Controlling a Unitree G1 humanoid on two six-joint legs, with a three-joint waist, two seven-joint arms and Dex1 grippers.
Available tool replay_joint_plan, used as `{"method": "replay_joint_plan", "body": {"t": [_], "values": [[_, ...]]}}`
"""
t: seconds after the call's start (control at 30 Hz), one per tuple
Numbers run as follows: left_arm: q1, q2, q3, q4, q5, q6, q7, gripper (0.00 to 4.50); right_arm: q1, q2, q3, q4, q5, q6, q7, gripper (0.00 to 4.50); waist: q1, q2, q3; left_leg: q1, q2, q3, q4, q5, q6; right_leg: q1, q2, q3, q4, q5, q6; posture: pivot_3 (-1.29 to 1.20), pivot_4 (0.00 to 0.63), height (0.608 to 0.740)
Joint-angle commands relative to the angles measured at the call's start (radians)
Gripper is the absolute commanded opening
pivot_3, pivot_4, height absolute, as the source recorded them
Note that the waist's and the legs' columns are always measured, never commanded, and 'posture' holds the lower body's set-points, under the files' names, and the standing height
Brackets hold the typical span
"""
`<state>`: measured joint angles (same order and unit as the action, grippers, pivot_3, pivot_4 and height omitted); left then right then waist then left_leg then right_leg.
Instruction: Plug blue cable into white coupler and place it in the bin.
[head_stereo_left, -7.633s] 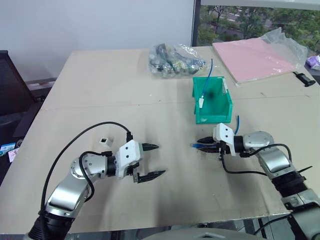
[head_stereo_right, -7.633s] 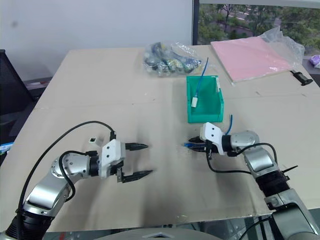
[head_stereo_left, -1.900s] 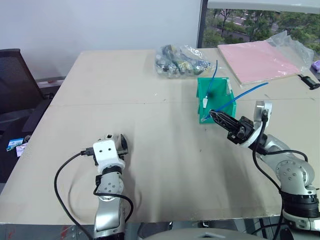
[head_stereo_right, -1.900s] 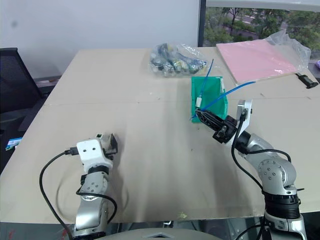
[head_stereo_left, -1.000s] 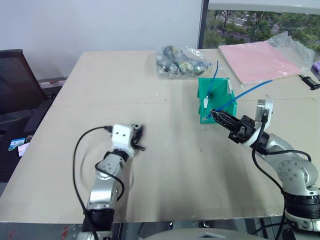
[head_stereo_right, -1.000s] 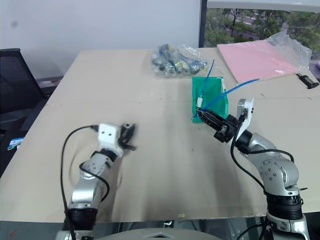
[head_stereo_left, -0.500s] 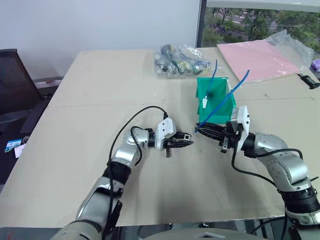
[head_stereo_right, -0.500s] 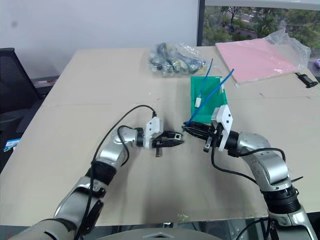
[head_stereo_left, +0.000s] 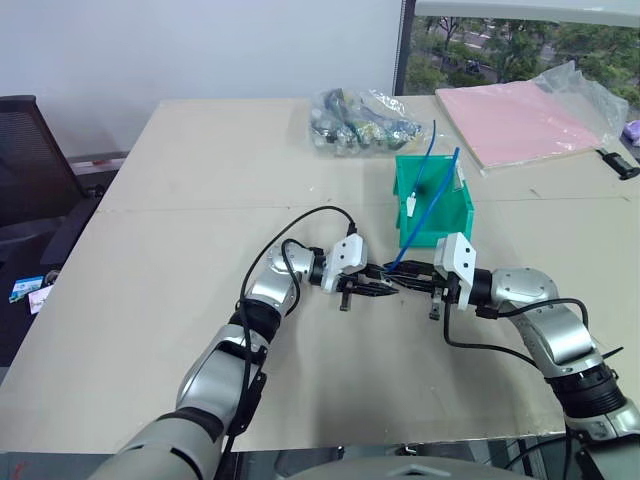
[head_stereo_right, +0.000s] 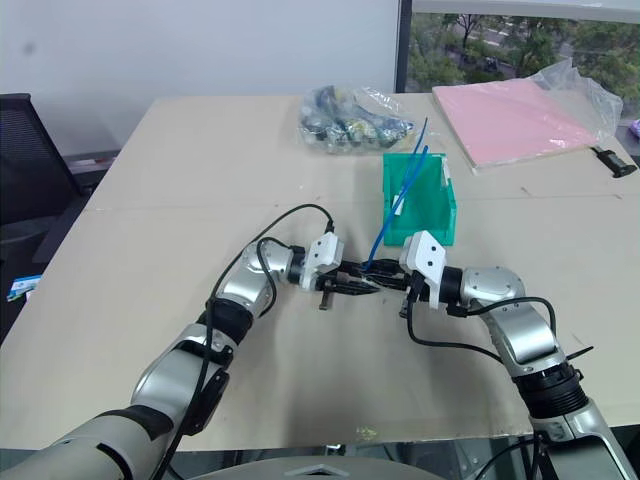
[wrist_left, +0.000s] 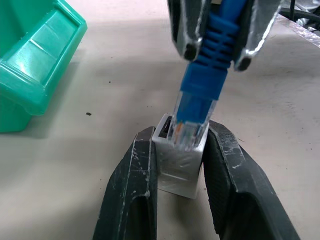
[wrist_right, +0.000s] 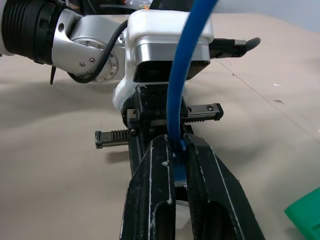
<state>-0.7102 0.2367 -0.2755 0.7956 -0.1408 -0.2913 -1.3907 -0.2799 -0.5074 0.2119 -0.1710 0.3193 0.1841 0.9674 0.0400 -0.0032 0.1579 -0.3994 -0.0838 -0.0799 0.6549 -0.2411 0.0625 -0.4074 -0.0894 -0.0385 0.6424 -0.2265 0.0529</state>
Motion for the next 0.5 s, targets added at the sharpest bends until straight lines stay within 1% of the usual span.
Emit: {"method": "replay_joint_plan", "body": {"t": [0.03, 0.5], "values": [[0.023, -0.011, -0.034, 0.039, 0.052, 0.005, -0.004, 0.69, 0.012, -0.011, -0.012, -0.021, 0.000, -0.010, 0.012, 0.00, 0.000, 0.000, 0.000, 0.000, 0.000, 0.000, 0.000, 0.000, 0.000, 0.000, 0.000, 0.000, 0.000, 0.000, 0.000, 0.00, 0.150, 0.728], [0.018, -0.021, -0.038, 0.043, 0.059, -0.004, -0.012, 0.69, 0.027, -0.027, -0.042, -0.009, 0.011, 0.005, 0.014, 0.00, 0.000, -0.001, -0.001, 0.000, 0.000, 0.000, 0.000, 0.000, 0.000, 0.000, 0.000, 0.001, 0.000, 0.000, 0.000, 0.00, 0.150, 0.728]]}}
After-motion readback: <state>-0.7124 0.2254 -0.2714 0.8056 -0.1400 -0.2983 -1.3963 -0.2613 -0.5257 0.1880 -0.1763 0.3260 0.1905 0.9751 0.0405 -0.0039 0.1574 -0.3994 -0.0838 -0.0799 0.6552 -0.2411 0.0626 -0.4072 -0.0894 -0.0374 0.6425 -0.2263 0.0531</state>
